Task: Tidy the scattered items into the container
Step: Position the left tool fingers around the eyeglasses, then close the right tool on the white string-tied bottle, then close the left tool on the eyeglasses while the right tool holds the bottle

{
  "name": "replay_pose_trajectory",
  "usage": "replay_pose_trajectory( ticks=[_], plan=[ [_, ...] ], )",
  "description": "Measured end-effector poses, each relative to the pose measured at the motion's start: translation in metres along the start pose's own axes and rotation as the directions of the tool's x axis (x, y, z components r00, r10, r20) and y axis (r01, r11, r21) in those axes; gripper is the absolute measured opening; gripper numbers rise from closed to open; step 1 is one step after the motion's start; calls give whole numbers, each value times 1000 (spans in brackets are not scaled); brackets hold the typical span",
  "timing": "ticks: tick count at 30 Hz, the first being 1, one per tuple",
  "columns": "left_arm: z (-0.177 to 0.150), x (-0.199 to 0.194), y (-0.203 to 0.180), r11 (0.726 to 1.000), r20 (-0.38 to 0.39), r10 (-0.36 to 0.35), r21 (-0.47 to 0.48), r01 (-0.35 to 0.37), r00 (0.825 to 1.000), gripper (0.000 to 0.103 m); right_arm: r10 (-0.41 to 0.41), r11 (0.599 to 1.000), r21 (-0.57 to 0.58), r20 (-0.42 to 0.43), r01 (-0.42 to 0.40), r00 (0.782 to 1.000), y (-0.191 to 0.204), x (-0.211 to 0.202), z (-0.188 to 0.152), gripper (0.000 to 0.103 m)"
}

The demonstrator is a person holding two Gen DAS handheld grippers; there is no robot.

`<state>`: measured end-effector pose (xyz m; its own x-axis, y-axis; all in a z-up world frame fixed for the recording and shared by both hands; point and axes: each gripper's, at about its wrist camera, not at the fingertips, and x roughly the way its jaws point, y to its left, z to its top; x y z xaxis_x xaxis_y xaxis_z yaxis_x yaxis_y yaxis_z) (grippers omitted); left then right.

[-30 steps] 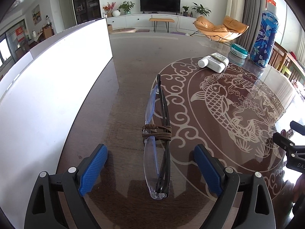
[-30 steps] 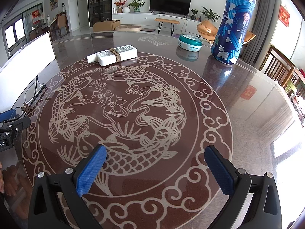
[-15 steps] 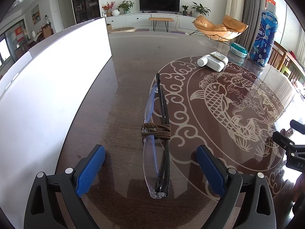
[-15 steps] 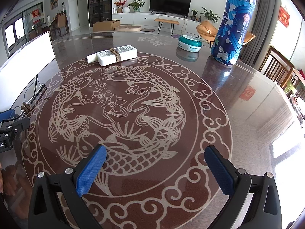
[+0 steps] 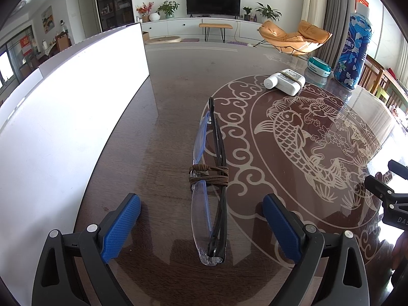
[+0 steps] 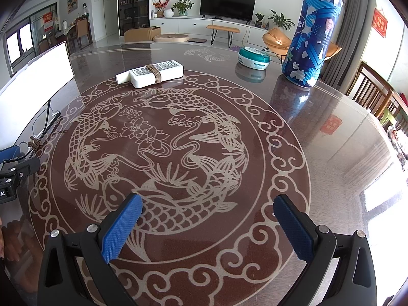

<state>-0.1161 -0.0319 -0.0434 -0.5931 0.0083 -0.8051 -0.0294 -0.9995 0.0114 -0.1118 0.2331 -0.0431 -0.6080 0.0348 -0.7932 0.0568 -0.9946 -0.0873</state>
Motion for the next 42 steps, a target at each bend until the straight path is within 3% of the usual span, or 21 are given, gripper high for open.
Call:
replay_pose_trajectory(
  ticks=[4,8,10,12,15,19,22,25,27,29,30,35,42],
  plan=[
    [0,0,0,1000,0,0,0,0,1000,98,25,999,22,1,-25,1000,-5,-1,0,103],
    [0,1,0,1000,-2,2,0,-2,1000,99,180,973,136,58,-186,982,-26,2,15,103],
    [0,1,0,1000,-2,2,0,-2,1000,99,214,956,193,52,-220,975,-30,11,38,103],
    [0,0,1,1000,-2,1,0,-1,1000,100,290,920,259,57,-295,955,-28,24,67,103],
    [0,0,1,1000,-2,1,1,-1,1000,100,332,897,298,32,-326,943,-7,51,114,103],
    [0,0,1,1000,-2,1,1,-1,1000,100,296,914,304,-46,-269,954,32,89,157,103],
    [0,0,1,1000,-2,1,1,-1,1000,100,179,951,274,-98,-146,979,56,111,176,103],
    [-1,0,1,1000,-2,0,0,0,1000,100,94,974,216,-111,-69,989,69,122,184,103],
    [-1,0,1,1000,-2,0,0,0,1000,100,53,983,178,-102,-34,993,70,120,182,92],
    [-1,0,1,1000,-2,0,0,0,1000,100,49,987,156,-67,-38,997,64,113,176,62],
    [-1,0,1,1000,-2,0,0,0,1000,100,61,989,140,-53,-53,997,59,109,172,56],
    [-1,-1,1,1000,-2,-2,-1,2,1000,100,171,985,32,-9,-170,985,37,89,137,54],
    [-1,-1,1,1000,-2,-3,-1,3,1000,100,230,958,-175,-21,-230,973,26,19,31,54]
  ],
)
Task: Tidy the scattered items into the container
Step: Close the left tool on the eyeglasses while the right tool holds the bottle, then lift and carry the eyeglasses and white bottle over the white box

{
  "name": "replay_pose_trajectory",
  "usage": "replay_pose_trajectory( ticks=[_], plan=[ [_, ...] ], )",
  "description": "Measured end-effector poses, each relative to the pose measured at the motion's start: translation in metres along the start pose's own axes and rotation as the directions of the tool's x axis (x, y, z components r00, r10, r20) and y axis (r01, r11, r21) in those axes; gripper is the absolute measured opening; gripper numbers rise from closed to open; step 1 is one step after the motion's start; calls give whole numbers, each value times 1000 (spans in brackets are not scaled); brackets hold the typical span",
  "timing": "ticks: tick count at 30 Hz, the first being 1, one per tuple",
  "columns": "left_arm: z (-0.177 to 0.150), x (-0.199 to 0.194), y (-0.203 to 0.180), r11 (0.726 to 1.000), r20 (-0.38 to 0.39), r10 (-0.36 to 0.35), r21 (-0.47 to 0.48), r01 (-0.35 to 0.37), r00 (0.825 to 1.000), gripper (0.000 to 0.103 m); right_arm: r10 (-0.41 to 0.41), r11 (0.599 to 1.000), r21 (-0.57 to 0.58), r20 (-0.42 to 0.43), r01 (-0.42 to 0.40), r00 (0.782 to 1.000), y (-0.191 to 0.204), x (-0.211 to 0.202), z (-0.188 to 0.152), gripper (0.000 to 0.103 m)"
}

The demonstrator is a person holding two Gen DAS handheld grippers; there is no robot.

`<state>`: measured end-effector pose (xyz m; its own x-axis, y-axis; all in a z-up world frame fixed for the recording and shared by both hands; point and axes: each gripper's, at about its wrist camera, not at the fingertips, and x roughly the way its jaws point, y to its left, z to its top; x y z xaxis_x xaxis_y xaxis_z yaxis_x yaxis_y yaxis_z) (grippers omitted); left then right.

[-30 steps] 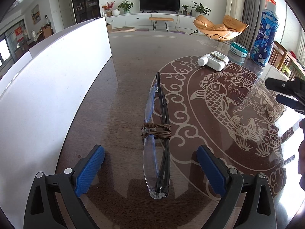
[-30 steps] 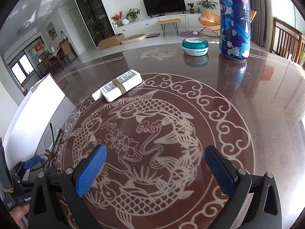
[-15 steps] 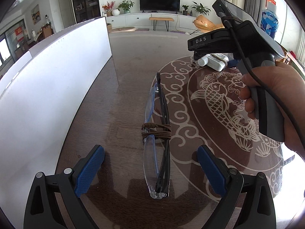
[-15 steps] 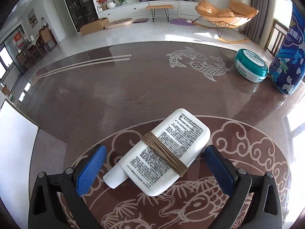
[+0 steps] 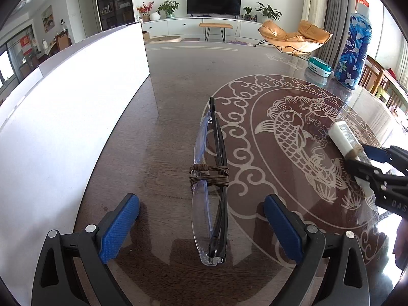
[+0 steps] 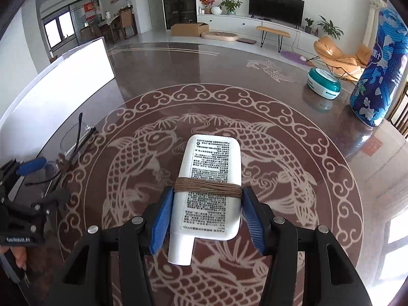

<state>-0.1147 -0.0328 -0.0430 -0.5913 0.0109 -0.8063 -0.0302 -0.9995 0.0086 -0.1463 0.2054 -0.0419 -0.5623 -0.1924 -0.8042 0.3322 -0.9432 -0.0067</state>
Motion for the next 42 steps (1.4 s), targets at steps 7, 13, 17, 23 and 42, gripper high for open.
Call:
replay_pose_trajectory(
  ticks=[7,13,17,23,42],
  plan=[
    [8,6,-7,994,-36,-56,88,59,998,102,-15,1000,25,20,14,1000,-4,-37,-59,61],
    [28,6,-7,992,-44,-63,103,67,997,29,16,1000,0,-62,-16,998,-1,-37,-48,76],
    [26,2,-9,992,-71,-85,92,92,994,28,41,999,-3,-141,-41,989,-3,-30,-35,79],
    [-2,-20,-17,989,-50,-74,126,80,996,28,87,996,53,-211,-77,974,-13,-25,-25,79],
    [-25,-85,-15,989,33,-113,101,110,993,28,65,998,17,-205,-63,977,13,-66,-14,54]
  ],
)
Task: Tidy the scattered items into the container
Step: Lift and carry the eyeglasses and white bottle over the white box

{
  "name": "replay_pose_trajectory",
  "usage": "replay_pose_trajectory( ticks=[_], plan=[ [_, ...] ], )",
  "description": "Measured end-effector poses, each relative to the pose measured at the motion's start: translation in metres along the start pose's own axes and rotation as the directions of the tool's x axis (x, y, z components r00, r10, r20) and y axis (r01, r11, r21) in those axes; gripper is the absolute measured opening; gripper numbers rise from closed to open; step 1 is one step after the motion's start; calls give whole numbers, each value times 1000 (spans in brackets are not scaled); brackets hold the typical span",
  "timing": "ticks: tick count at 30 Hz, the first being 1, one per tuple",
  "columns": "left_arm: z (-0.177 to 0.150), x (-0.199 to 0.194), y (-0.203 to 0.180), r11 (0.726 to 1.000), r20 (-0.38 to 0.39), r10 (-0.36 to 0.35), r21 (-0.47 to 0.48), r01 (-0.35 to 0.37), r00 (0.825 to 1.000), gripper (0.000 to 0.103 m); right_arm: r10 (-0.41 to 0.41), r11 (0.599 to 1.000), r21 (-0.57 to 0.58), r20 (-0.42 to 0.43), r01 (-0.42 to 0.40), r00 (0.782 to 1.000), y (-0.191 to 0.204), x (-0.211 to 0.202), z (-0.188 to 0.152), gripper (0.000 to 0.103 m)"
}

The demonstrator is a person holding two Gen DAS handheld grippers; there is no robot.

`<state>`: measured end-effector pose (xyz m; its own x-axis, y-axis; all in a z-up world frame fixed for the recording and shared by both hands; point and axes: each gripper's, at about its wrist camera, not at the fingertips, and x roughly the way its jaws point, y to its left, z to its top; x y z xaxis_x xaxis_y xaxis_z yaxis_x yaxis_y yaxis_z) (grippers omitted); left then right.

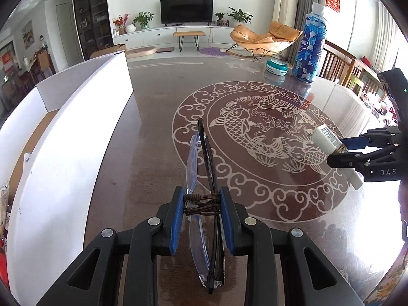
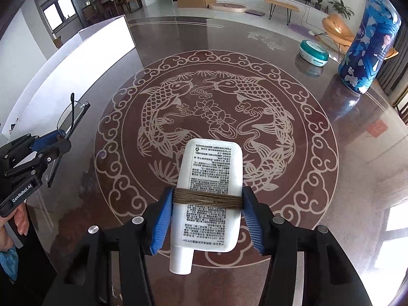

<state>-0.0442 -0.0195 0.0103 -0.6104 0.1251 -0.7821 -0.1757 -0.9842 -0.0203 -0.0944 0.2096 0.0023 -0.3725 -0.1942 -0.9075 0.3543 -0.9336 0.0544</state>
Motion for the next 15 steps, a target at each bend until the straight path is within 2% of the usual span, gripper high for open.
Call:
replay_pose_trajectory(
  ticks=[5,8,12,15],
  plan=[
    [-1,-25,6,999,24,-19,-26,20,1000,28,18,1000,-6,8,-18,1000,14,-13,2,54],
    [8,-51,24,997,60,-27,-64,30,998,28,47,999,-22,37,-46,998,30,-28,11,54],
    [21,-95,70,991,114,-3,-135,19,993,28,94,993,-79,97,-86,991,71,-56,37,54],
    [26,-125,117,983,132,71,-178,-47,989,28,161,981,-130,134,-144,978,116,-75,64,54]
  ],
)
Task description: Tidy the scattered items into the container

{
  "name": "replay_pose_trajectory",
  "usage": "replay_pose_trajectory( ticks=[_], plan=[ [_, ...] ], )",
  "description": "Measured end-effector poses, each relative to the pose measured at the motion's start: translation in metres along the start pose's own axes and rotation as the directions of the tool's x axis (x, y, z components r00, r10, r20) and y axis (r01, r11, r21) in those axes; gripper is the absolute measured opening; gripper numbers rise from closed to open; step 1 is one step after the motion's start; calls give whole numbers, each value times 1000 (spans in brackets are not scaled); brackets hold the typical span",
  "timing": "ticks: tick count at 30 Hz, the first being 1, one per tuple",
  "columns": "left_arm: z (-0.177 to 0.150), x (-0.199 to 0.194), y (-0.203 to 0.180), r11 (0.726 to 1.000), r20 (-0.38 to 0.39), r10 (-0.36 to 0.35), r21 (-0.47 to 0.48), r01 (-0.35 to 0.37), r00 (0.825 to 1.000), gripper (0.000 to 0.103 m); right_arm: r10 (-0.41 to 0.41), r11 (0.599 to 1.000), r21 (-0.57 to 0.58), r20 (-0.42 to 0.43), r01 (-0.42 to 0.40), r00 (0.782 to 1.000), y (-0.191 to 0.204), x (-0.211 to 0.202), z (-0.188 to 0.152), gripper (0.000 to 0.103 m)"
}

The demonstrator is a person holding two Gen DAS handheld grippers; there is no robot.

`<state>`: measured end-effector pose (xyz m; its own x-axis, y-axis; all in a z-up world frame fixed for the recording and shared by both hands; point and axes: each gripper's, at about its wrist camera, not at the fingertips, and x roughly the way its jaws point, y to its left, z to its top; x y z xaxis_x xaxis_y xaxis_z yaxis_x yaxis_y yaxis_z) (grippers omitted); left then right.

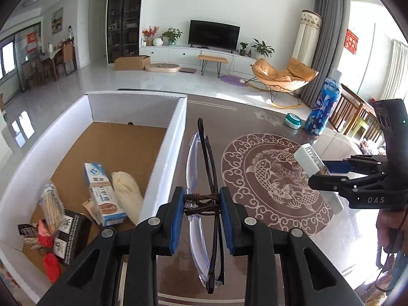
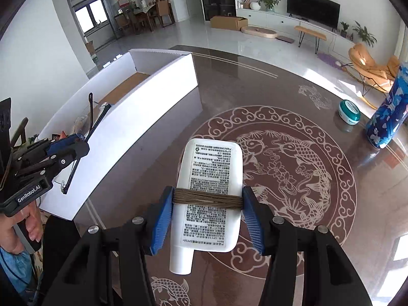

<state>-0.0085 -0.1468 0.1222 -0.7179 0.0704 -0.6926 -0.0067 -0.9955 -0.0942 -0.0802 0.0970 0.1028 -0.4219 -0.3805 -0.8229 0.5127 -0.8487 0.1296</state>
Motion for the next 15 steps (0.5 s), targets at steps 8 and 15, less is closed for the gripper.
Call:
replay_pose_trajectory(
  ticks=[8,15],
  plan=[
    [-4,-17,133,969,-77,200,-135,-209,977,27,219,964,-167,44,-209,975,160,20,76,54],
    [-45,9,188,940,-185,211,-229,-251,960,28,259,926,-272,-49,-263,965,260,99,89,54]
  ],
)
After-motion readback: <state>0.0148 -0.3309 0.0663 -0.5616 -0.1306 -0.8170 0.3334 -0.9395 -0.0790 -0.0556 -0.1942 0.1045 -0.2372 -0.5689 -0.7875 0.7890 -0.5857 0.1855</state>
